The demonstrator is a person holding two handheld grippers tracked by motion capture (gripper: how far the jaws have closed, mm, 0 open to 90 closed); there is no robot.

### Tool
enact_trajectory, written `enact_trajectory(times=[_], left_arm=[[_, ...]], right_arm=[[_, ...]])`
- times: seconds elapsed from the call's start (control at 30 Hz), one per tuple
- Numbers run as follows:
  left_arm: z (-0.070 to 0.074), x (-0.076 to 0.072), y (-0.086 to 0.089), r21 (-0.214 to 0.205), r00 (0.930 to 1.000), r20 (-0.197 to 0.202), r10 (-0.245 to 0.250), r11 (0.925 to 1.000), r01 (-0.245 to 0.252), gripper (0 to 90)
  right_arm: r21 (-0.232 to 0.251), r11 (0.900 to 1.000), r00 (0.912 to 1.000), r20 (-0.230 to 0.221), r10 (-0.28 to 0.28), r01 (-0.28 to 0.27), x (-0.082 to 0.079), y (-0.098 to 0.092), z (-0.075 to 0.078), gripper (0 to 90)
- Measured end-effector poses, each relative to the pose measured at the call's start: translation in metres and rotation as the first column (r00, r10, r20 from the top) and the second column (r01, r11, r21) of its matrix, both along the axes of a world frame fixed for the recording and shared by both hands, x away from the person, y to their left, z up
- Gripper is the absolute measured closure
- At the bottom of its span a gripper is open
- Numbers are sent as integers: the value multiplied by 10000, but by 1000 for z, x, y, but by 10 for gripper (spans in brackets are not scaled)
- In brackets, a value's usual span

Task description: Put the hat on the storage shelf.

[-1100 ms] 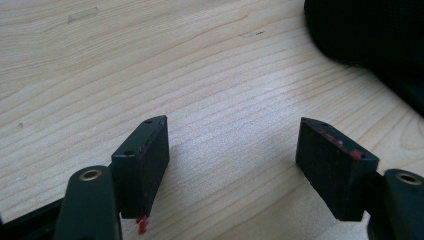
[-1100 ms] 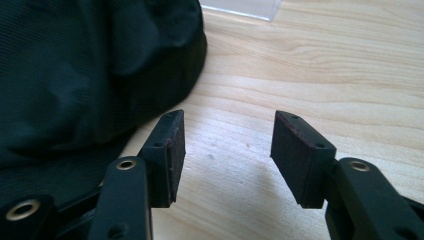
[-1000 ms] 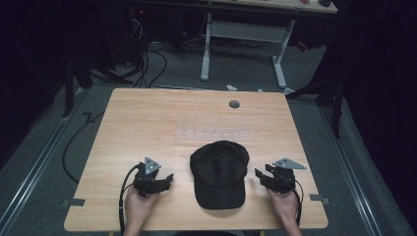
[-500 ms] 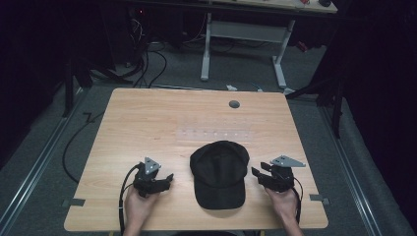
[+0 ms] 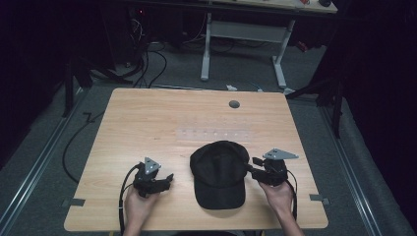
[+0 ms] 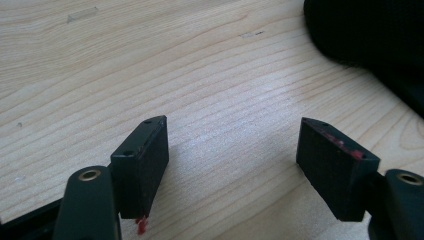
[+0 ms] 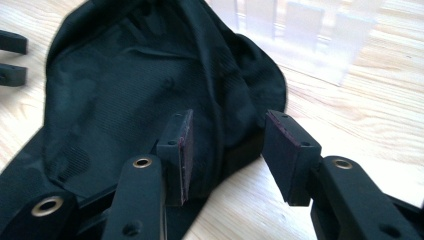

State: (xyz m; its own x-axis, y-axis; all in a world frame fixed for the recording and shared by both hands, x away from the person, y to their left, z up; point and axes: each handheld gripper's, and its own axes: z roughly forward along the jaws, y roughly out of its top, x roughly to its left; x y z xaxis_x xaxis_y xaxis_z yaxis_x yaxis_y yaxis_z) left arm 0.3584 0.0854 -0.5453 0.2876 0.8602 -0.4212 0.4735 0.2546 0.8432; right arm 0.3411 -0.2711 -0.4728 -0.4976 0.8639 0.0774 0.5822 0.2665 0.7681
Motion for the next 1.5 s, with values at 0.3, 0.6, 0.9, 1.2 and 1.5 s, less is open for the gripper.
enact_trajectory(times=[0.3, 0.6, 0.9, 1.2, 1.5], left_arm=[[0, 0, 0, 1, 10000, -3, -6, 10000, 6, 292], [0, 0, 0, 8, 10000, -6, -13, 10000, 13, 290], [0, 0, 0, 19, 10000, -1, -14, 10000, 14, 290], [0, 0, 0, 17, 10000, -12, -21, 10000, 21, 289], [0, 0, 0, 16, 10000, -12, -24, 10000, 24, 288]], right_arm=[[-297, 9994, 9998, 10, 199, -199, 12, 14, 7, 560], [-484, 9985, 9995, -198, 237, -246, 24, 23, 8, 583], [-702, 9971, 9989, -378, 262, -288, 34, 29, 5, 619], [-739, 9971, 9986, -498, 161, -198, 39, 33, 1, 670], [-947, 9954, 9994, -346, 96, -128, 40, 36, -1, 733]])
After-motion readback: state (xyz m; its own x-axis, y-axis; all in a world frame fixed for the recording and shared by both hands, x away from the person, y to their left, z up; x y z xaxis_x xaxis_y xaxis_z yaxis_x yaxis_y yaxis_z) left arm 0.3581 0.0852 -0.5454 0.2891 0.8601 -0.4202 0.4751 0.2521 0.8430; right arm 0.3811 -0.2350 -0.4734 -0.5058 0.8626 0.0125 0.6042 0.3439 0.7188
